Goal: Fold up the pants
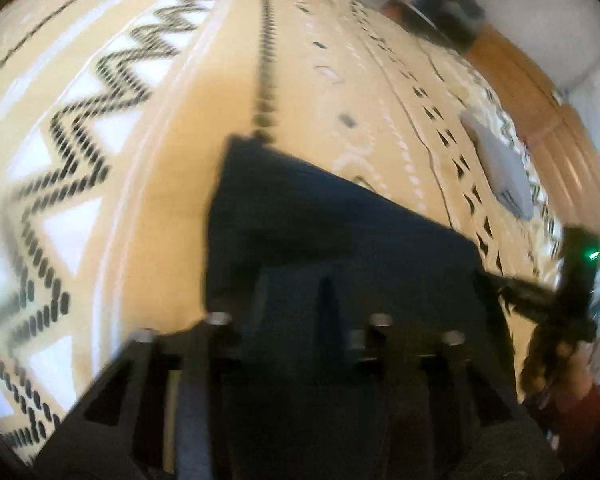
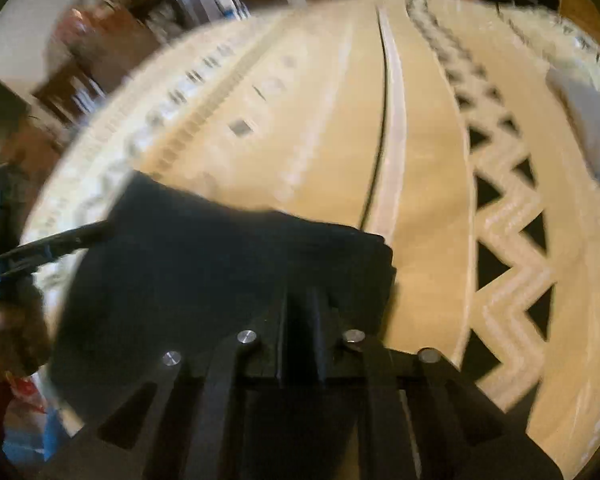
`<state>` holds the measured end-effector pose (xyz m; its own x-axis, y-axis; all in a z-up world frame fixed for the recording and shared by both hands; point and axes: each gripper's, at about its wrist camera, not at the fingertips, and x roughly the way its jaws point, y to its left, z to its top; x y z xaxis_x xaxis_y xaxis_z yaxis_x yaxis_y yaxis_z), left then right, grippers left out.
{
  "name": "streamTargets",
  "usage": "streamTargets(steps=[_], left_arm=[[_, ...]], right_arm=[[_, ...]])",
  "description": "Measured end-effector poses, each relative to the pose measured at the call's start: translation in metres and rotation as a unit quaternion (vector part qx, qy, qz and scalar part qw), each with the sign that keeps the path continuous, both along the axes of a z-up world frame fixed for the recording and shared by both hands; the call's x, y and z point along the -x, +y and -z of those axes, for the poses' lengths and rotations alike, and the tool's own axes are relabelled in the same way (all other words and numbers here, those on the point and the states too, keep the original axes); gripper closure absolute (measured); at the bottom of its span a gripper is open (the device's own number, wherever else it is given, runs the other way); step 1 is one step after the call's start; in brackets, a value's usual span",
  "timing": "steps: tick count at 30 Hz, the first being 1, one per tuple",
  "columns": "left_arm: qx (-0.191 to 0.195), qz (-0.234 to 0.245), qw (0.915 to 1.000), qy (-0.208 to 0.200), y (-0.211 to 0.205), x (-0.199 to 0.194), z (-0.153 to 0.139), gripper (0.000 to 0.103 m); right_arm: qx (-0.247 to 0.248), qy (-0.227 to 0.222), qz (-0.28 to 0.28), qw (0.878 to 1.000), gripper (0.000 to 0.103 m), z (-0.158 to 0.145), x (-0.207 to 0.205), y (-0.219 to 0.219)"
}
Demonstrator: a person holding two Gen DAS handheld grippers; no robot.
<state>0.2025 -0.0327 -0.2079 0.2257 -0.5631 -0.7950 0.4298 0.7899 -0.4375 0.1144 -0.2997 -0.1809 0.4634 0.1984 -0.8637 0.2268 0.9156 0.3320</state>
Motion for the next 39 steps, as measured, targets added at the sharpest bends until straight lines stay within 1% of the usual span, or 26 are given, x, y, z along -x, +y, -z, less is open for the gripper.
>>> streamTargets(steps=[2,5,6,7,8,9,10,11,12,14,16,17,18,20,22,23,25,28,30,32,35,37,38,39], left_arm=[[0.015,-0.009,0.9998,0.004,0.007,0.000,0.000,0.089],[0.007,-0.008,0.9998,-0.015,0.017,0.012,-0.013,0.087],[0.005,-0.009,0.9996,-0.026,0.026,0.019,-0.019,0.081],[-0.006,-0.014,0.9991,-0.039,0.034,0.026,-0.025,0.063],[-0.036,-0.025,0.9968,-0.066,0.044,0.038,-0.032,0.051],[-0.057,-0.036,0.9937,-0.090,0.051,0.048,-0.037,0.031],[-0.078,-0.047,0.9892,-0.115,0.062,0.061,-0.042,0.025],[-0.101,-0.053,0.9845,-0.133,0.073,0.076,-0.043,0.025],[-0.114,-0.055,0.9818,-0.141,0.081,0.086,-0.043,0.025],[-0.143,-0.081,0.9736,-0.159,0.099,0.109,-0.040,0.024],[-0.156,-0.098,0.9696,-0.161,0.110,0.124,-0.031,0.023],[-0.170,-0.106,0.9654,-0.167,0.115,0.131,-0.025,0.022],[-0.178,-0.110,0.9631,-0.169,0.116,0.135,-0.019,0.021],[-0.179,-0.119,0.9647,-0.152,0.117,0.134,-0.004,0.020],[-0.182,-0.127,0.9602,-0.170,0.110,0.133,-0.001,0.012],[-0.186,-0.129,0.9582,-0.175,0.107,0.130,0.000,0.010],[-0.193,-0.134,0.9554,-0.179,0.101,0.125,0.003,0.000],[-0.193,-0.140,0.9553,-0.176,0.102,0.121,0.004,0.000],[-0.191,-0.140,0.9558,-0.175,0.103,0.122,0.004,0.000],[-0.190,-0.140,0.9561,-0.174,0.103,0.121,0.005,0.000],[-0.190,-0.139,0.9560,-0.174,0.104,0.123,0.005,0.000],[-0.190,-0.139,0.9560,-0.174,0.103,0.125,0.005,0.000],[-0.190,-0.139,0.9560,-0.174,0.103,0.125,0.005,0.000],[-0.191,-0.139,0.9561,-0.174,0.103,0.124,0.005,0.000]], right_arm=[[-0.011,0.000,0.004,1.000,0.094,0.002,0.000,-0.007],[0.006,-0.007,-0.003,1.000,0.094,-0.013,0.008,-0.004],[0.003,-0.021,-0.003,1.000,0.089,-0.023,0.018,-0.004],[0.000,-0.038,-0.004,0.999,0.084,-0.035,0.030,-0.003],[0.006,-0.055,0.001,0.998,0.081,-0.045,0.049,-0.005],[0.013,-0.062,0.007,0.998,0.073,-0.049,0.067,-0.007],[0.026,-0.064,0.018,0.997,0.065,-0.051,0.085,-0.008],[0.046,-0.061,0.028,0.997,0.064,-0.052,0.103,-0.008],[0.071,-0.054,0.040,0.995,0.063,-0.049,0.123,-0.008],[0.117,-0.020,0.067,0.991,0.063,-0.035,0.162,-0.006],[0.137,0.002,0.083,0.987,0.063,-0.021,0.187,-0.002],[0.142,0.010,0.091,0.986,0.063,-0.014,0.198,0.001],[0.141,0.020,0.100,0.985,0.063,-0.006,0.208,0.003],[0.134,0.036,0.110,0.984,0.063,0.007,0.220,0.010],[0.146,0.034,0.114,0.982,0.061,0.011,0.222,0.015],[0.160,0.035,0.109,0.980,0.060,0.013,0.222,0.019],[0.193,0.036,0.099,0.975,0.058,0.017,0.219,0.027],[0.217,0.037,0.095,0.971,0.054,0.017,0.219,0.032],[0.229,0.042,0.102,0.967,0.046,0.017,0.220,0.032],[0.233,0.046,0.108,0.965,0.044,0.019,0.215,0.031],[0.238,0.047,0.109,0.964,0.043,0.020,0.214,0.031],[0.241,0.048,0.113,0.963,0.039,0.021,0.215,0.030],[0.243,0.050,0.118,0.961,0.031,0.021,0.215,0.029],[0.247,0.055,0.128,0.959,0.021,0.022,0.216,0.027]])
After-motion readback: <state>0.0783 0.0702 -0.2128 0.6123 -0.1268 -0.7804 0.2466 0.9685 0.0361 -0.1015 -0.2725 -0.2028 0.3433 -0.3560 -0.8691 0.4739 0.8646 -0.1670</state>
